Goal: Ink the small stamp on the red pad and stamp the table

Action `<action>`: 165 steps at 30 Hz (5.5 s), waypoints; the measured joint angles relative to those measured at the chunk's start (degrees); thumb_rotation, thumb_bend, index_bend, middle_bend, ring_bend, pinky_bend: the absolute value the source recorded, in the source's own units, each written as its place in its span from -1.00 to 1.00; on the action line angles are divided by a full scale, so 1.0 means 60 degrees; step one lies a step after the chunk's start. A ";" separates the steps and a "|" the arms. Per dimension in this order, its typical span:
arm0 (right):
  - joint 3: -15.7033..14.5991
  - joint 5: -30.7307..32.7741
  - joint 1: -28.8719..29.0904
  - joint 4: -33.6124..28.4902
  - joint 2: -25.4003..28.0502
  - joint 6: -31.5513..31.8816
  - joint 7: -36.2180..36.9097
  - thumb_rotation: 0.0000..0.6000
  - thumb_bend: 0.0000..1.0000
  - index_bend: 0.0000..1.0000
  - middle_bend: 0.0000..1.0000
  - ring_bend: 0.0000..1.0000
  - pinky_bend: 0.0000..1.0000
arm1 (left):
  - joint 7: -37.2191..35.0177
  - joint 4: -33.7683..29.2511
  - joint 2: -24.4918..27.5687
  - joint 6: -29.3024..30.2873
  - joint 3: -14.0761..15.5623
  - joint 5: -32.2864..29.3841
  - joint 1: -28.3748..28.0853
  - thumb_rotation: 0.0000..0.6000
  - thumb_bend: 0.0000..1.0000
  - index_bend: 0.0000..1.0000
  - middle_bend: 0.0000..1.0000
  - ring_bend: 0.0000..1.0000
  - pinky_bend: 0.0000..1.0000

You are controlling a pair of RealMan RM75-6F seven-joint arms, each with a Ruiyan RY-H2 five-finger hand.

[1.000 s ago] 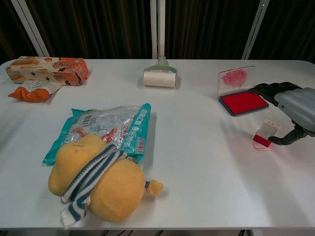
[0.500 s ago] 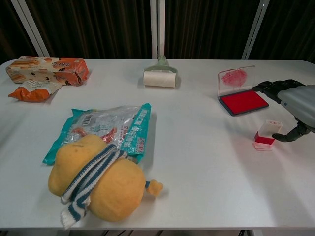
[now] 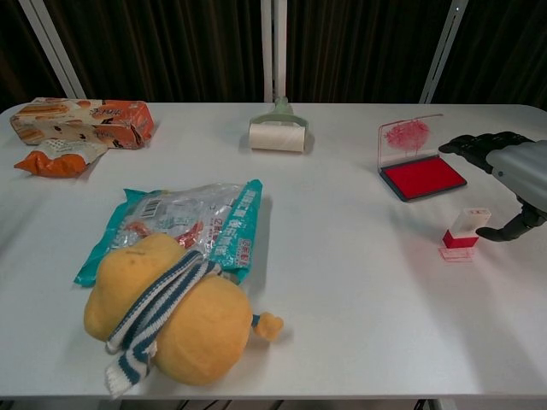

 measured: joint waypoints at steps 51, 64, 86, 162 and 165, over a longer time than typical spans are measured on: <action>-0.0108 0.0807 0.0097 -0.0335 -0.0236 -0.0179 -0.1225 1.00 -0.59 -0.12 -0.18 0.61 0.93 | -0.0316 0.0294 -0.0113 -0.0090 0.0046 0.0013 0.0004 0.15 -0.76 -0.79 -0.61 -0.76 -0.58; -0.0076 0.0814 0.0101 -0.0037 -0.0535 -0.0070 -0.1224 1.00 -0.57 -0.05 -0.12 0.61 0.93 | -0.0364 0.0328 -0.0107 -0.0048 0.0049 0.0015 0.0043 0.22 -0.76 -0.79 -0.61 -0.76 -0.58; -0.0011 0.0992 0.0147 0.0199 -0.0809 -0.0124 -0.1382 1.00 -0.55 0.08 0.00 0.64 0.93 | -0.0377 0.0313 -0.0068 -0.0080 0.0040 0.0021 0.0033 0.22 -0.76 -0.79 -0.61 -0.76 -0.58; 0.1600 0.3384 0.3028 0.1291 -0.0886 -0.1917 -0.1643 1.00 -0.27 0.21 0.10 0.65 0.93 | -0.0397 0.0273 0.0013 -0.0114 0.0008 -0.0031 0.0031 0.22 -0.76 -0.79 -0.61 -0.76 -0.58; 0.1559 0.3193 0.2834 0.0121 -0.0267 -0.1493 -0.1741 1.00 -0.27 0.21 0.09 0.65 0.93 | -0.0372 0.0229 0.0017 -0.0100 0.0006 -0.0008 0.0025 0.22 -0.76 -0.79 -0.61 -0.76 -0.58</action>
